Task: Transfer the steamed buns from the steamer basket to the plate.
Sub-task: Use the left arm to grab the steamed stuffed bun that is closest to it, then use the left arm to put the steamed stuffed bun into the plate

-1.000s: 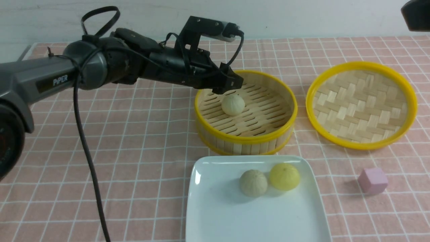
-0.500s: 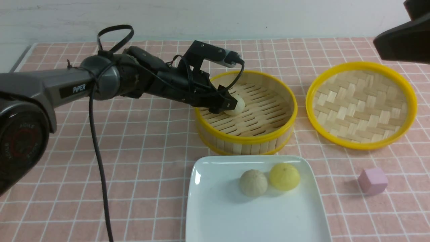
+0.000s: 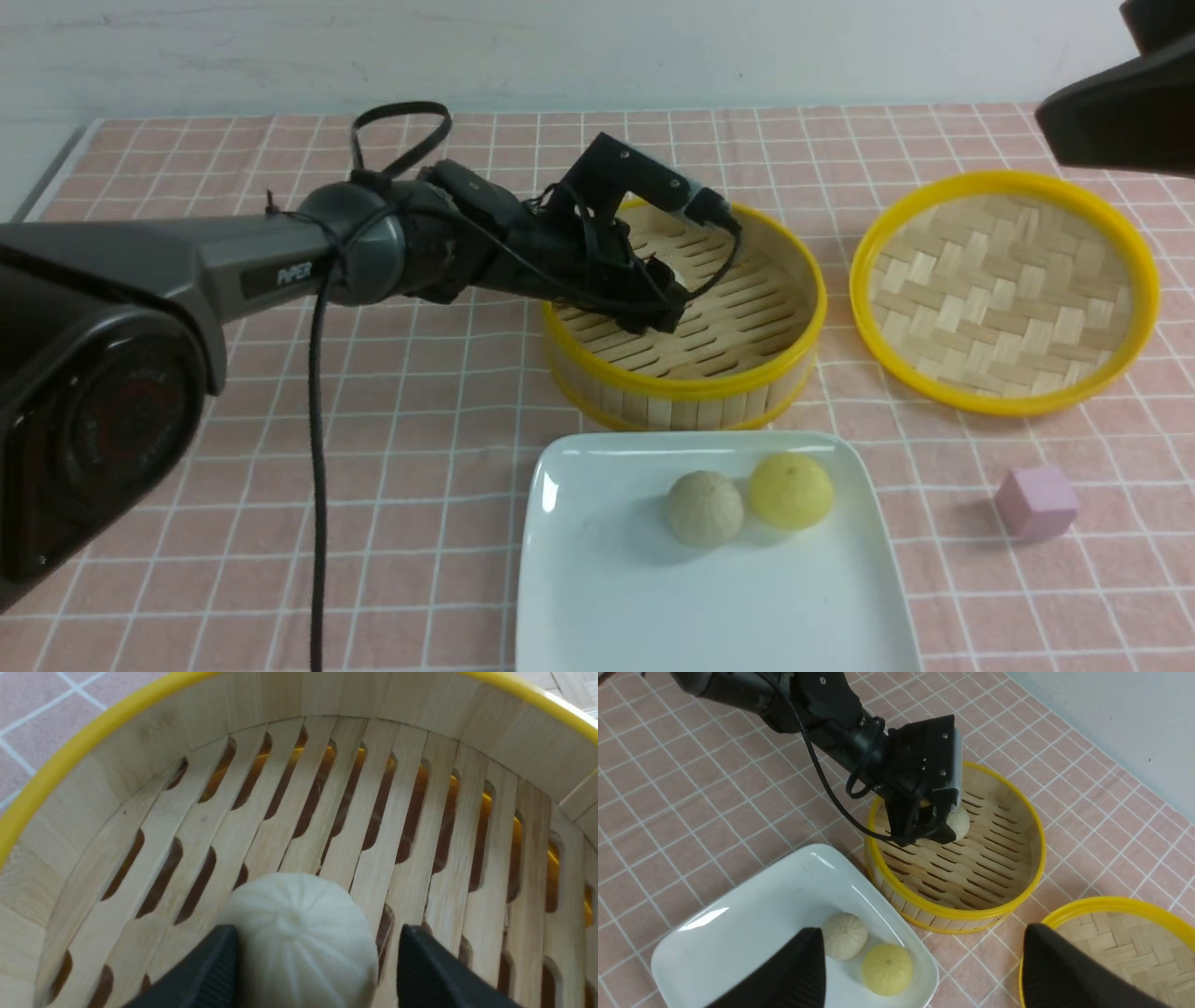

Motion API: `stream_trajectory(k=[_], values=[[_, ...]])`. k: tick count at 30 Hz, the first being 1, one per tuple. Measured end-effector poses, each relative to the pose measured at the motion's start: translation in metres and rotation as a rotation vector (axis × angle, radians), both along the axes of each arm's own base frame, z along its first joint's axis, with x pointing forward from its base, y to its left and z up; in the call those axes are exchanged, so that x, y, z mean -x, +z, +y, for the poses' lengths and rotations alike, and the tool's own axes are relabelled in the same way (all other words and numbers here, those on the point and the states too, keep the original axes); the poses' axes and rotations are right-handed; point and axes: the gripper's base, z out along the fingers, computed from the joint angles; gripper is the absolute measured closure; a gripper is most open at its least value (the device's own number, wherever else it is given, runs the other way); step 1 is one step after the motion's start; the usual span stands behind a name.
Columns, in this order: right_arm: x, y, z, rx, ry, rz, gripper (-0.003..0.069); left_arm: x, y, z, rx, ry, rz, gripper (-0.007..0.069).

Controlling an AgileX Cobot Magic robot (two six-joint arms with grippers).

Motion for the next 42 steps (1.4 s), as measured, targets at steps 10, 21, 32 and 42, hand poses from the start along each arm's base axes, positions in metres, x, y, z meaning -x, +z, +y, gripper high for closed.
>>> stream_trajectory(k=[10, 21, 32, 42], values=[[0.0, 0.0, 0.0, 0.003, 0.001, 0.004, 0.011, -0.005, -0.005, 0.0, -0.02, 0.071, -0.044, 0.0592], [0.0, 0.0, 0.0, -0.001, 0.0, -0.001, 0.011, 0.0, 0.054, 0.014, 0.075, 0.081, -0.106, 0.0594], [-0.001, 0.0, 0.0, 0.001, -0.004, -0.009, 0.011, 0.054, 0.19, 0.1, 0.196, -0.043, -0.095, 0.0593], [-0.001, 0.001, 0.0, -0.006, -0.006, -0.017, 0.011, 0.109, 0.202, 0.118, -0.013, -0.188, 0.167, 0.0592]])
